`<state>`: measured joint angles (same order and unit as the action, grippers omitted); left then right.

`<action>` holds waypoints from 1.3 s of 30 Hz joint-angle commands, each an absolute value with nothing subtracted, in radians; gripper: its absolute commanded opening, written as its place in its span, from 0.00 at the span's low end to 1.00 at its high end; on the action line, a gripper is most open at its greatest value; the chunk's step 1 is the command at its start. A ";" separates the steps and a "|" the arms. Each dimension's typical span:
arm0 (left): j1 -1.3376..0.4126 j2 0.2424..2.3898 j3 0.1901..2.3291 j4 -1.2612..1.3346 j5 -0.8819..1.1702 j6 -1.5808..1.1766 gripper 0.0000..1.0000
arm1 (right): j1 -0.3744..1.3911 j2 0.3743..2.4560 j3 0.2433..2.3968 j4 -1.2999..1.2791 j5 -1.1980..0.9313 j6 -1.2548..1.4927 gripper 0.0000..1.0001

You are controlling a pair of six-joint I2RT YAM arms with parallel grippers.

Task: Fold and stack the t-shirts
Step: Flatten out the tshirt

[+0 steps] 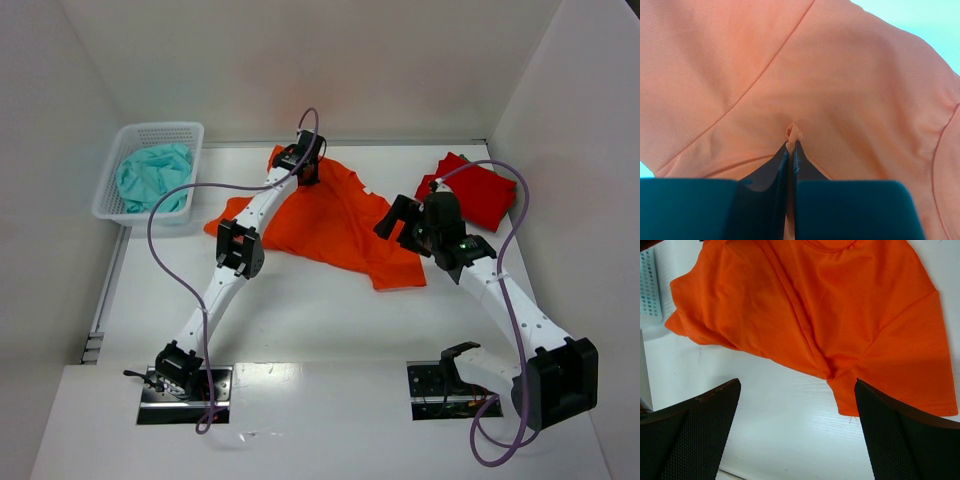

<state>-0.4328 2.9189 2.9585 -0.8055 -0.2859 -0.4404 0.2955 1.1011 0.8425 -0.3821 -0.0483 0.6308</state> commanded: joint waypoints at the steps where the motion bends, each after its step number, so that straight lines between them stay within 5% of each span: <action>1: -0.430 2.870 2.993 -0.847 -0.311 -0.423 0.08 | 0.288 1.069 0.825 -0.382 -0.032 0.624 1.00; 7: -0.430 2.809 3.027 -0.910 -0.322 -0.413 0.18 | 0.288 1.060 0.805 -0.382 -0.032 0.634 1.00; 10: -0.439 2.781 3.027 -0.950 -0.313 -0.402 0.00 | 0.288 1.052 0.797 -0.382 -0.023 0.634 1.00; 19: -0.457 2.570 2.895 -1.048 -0.334 -0.368 0.00 | 0.288 1.042 0.787 -0.373 -0.023 0.634 1.00; 25: -0.457 2.250 2.606 -1.048 -0.332 -0.341 0.00 | 0.288 1.008 0.787 -0.366 -0.032 0.634 1.00; 35: -0.477 1.634 1.578 -0.801 -0.168 -0.557 0.00 | 0.279 0.962 0.753 -0.383 -0.041 0.634 1.00; 39: -0.486 1.432 1.321 -0.775 -0.132 -0.674 0.06 | 0.279 0.951 0.753 -0.393 -0.051 0.634 1.00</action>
<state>-0.4809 1.5306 1.4424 -0.8384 -0.1967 -0.5509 0.2871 0.9805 0.7589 -0.3927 -0.0458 0.6346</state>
